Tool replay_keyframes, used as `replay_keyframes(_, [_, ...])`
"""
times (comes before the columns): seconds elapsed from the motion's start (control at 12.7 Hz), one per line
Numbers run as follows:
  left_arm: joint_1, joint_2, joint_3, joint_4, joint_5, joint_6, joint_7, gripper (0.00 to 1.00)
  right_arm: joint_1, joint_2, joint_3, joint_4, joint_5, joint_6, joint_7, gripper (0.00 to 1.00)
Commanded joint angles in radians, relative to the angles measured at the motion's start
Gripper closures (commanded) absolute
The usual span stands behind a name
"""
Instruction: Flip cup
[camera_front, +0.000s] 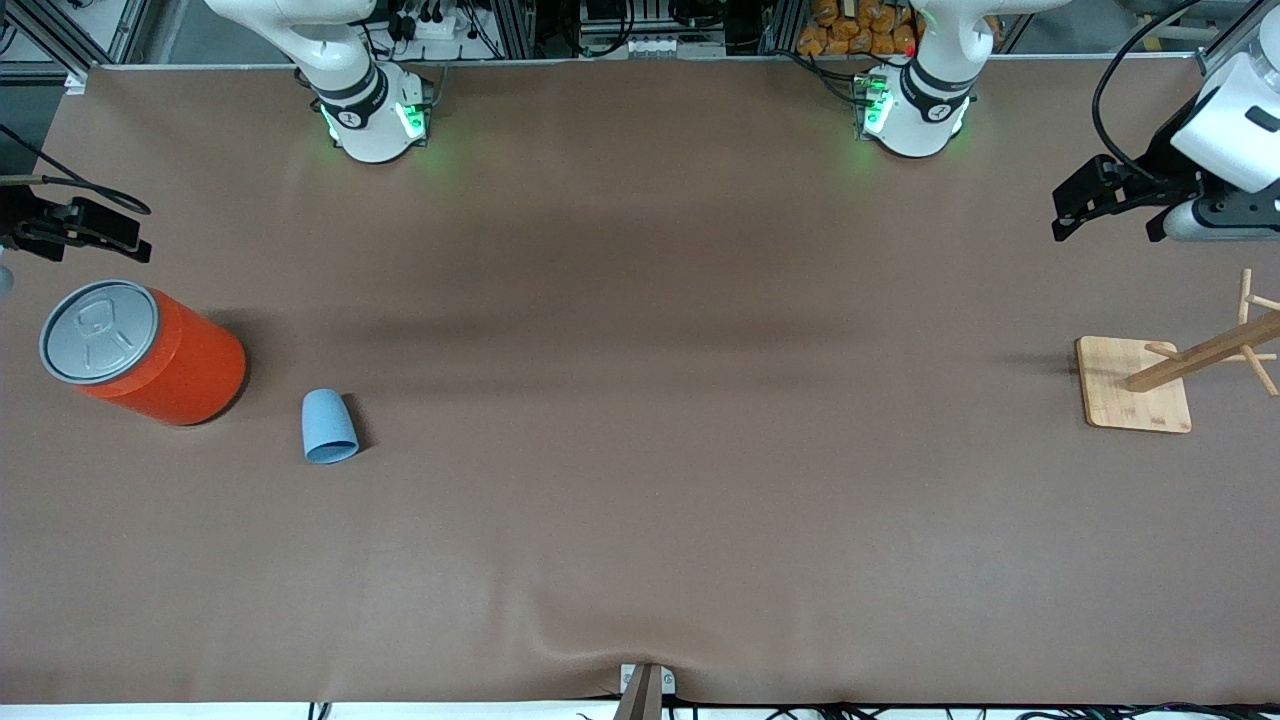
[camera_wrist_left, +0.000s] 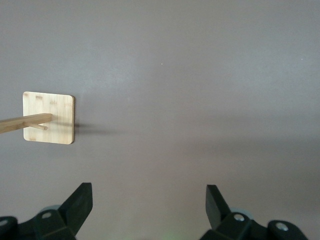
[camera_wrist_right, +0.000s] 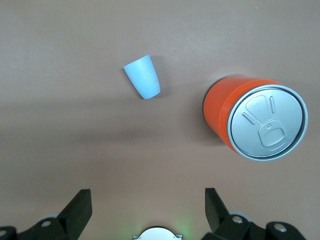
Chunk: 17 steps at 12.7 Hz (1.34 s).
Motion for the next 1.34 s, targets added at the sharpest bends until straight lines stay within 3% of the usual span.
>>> replay_keyframes(0.0, [0.011, 0.024, -0.014, 0.035, 0.026, -0.025, -0.002, 0.00, 0.006, 0.004, -0.001, 0.006, -0.017, -0.011, 0.012, 0.00])
replay_keyframes(0.39, [0.011, 0.050, -0.005, 0.067, 0.027, -0.025, -0.005, 0.00, 0.003, 0.012, -0.001, -0.012, -0.017, 0.003, 0.008, 0.00])
replay_keyframes(0.79, [0.011, 0.052, -0.007, 0.061, 0.026, -0.026, 0.002, 0.00, 0.000, 0.065, -0.001, -0.092, -0.016, 0.130, -0.037, 0.00])
replay_keyframes(1.02, [0.011, 0.052, -0.007, 0.063, 0.026, -0.022, 0.002, 0.00, -0.005, 0.134, -0.001, -0.137, -0.016, 0.248, -0.077, 0.00])
replay_keyframes(1.26, [0.011, 0.052, -0.007, 0.063, 0.024, -0.005, 0.001, 0.00, -0.013, 0.151, -0.003, -0.277, -0.016, 0.415, -0.123, 0.00])
